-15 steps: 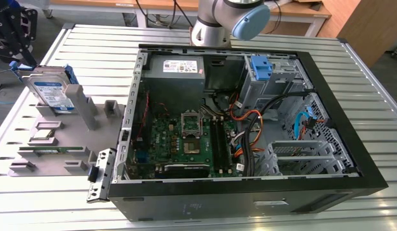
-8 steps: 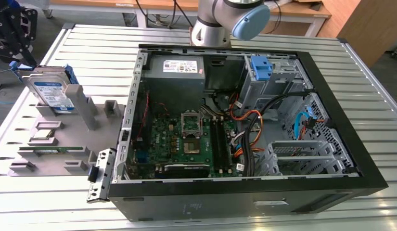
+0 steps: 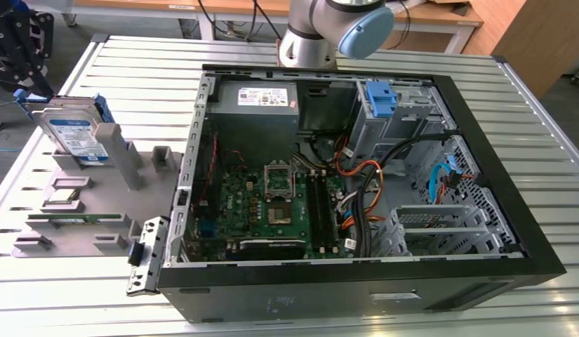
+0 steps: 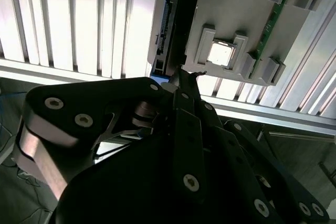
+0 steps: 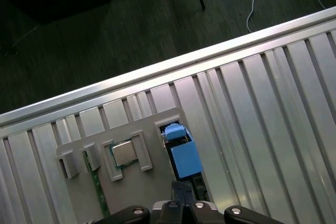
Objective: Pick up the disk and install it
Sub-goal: 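Pick up the disk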
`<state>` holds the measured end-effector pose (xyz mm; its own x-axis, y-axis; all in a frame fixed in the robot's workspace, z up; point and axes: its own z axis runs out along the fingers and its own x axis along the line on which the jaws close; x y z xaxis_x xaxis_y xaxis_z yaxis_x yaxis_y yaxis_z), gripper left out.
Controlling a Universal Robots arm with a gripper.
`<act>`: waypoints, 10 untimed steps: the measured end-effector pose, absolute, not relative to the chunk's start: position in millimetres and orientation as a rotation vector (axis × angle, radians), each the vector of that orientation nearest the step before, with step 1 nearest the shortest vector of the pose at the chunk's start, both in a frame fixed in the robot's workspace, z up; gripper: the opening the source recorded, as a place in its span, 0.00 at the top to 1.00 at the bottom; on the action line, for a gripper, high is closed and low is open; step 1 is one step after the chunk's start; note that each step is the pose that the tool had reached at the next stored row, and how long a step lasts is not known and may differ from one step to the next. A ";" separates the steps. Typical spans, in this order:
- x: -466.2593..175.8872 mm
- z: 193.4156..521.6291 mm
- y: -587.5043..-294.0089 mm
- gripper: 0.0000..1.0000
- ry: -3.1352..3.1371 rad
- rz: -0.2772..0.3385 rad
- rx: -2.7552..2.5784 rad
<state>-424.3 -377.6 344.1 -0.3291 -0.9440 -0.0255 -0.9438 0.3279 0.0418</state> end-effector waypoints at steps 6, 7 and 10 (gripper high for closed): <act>-424.3 344.0 -377.6 0.90 -2.551 -0.077 1.827; -424.2 344.0 -377.6 0.90 -2.544 -0.077 1.836; -424.2 344.0 -377.6 0.90 -2.512 -0.076 1.877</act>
<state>-424.2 -377.6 344.0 -0.2838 -0.9585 -0.0256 -0.9583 0.2826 0.0417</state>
